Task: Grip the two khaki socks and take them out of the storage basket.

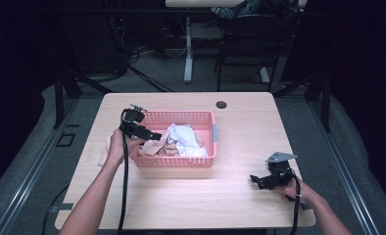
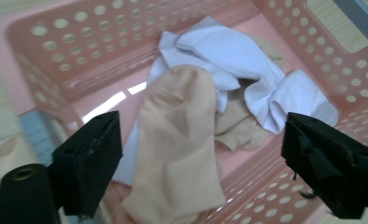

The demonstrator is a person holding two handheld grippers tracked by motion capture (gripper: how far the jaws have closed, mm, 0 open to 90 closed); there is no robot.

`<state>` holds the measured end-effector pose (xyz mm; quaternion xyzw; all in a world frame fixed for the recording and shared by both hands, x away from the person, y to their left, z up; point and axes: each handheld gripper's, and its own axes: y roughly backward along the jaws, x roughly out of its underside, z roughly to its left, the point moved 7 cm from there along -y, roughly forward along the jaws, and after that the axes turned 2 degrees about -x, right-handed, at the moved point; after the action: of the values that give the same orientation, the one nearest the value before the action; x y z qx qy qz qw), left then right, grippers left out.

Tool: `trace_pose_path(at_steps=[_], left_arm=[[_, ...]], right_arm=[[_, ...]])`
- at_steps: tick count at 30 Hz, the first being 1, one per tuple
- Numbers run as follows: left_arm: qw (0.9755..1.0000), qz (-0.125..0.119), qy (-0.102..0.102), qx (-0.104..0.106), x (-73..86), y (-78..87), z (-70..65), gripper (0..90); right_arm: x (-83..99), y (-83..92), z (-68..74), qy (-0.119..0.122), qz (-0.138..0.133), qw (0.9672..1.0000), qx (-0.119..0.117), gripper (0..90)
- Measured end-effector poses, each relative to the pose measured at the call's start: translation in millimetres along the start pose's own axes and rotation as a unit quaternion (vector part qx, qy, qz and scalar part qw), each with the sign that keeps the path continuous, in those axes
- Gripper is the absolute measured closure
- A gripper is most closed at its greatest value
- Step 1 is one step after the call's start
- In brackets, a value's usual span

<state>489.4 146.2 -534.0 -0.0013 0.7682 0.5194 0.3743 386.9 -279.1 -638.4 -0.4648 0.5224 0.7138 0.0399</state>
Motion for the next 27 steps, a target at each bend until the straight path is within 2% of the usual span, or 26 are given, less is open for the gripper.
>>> trace_pose_path(at_steps=[3, 4, 5, 8, 10, 13, 15, 19, 20, 23, 24, 26, 27], left_arm=[[0.9992, 0.033, -0.009, -0.020, -0.7, -14.7, -0.3, 19.7], [0.9989, 0.040, -0.006, -0.023, -0.4, -18.9, -0.5, 22.6], [0.9978, 0.058, -0.010, -0.030, 0.8, -26.5, -1.0, 24.8], [0.9972, 0.067, -0.004, -0.032, 1.4, -34.1, -0.6, 27.2], [0.9958, 0.082, -0.004, -0.041, 2.8, -40.5, -0.9, 33.1], [0.9919, 0.105, -0.014, -0.071, 2.9, -46.9, 3.5, 42.8], [0.9906, 0.114, -0.005, -0.076, 5.1, -50.5, 7.0, 52.4], [0.9902, 0.130, 0.013, -0.049, 10.6, -58.5, 6.2, 60.5], [0.9900, 0.133, 0.012, -0.044, 10.8, -58.9, 5.1, 62.8], [0.9905, 0.131, 0.000, -0.040, 9.1, -59.3, 1.6, 78.1], [0.9900, 0.135, -0.006, -0.041, 9.1, -59.7, 0.8, 78.1], [0.9894, 0.139, -0.012, -0.040, 9.5, -60.9, 0.5, 86.2], [0.9897, 0.136, -0.012, -0.041, 9.4, -61.1, 0.6, 86.6]], right_arm=[[-0.7, -1.0, 0.2, 0.000, -0.002, 1.0000, -0.003, 0.0], [-0.7, -1.0, 0.2, 0.000, -0.002, 1.0000, -0.003, 0.0], [-0.8, -1.0, 0.3, 0.000, -0.002, 1.0000, -0.003, 0.0], [-0.7, -1.0, 0.3, 0.000, -0.002, 1.0000, -0.003, 0.0], [-0.7, -1.0, 0.2, 0.001, -0.001, 1.0000, -0.003, 0.0], [-0.7, -0.9, 0.1, 0.001, -0.001, 1.0000, -0.002, 0.0], [-0.7, -1.0, 0.1, 0.001, -0.001, 1.0000, -0.002, 0.0], [-0.6, -0.8, 0.2, 0.001, -0.001, 1.0000, -0.002, 0.0], [-0.5, -0.7, 0.4, 0.000, 0.000, 1.0000, -0.001, 0.0], [-0.6, -0.8, 0.2, 0.001, -0.001, 1.0000, -0.002, 0.0], [-0.6, -0.8, 0.2, 0.001, -0.001, 1.0000, -0.002, 0.0], [-0.6, -0.8, 0.2, 0.001, -0.001, 1.0000, -0.001, 0.0], [-0.6, -0.8, 0.2, 0.001, -0.001, 1.0000, -0.001, 0.0]])
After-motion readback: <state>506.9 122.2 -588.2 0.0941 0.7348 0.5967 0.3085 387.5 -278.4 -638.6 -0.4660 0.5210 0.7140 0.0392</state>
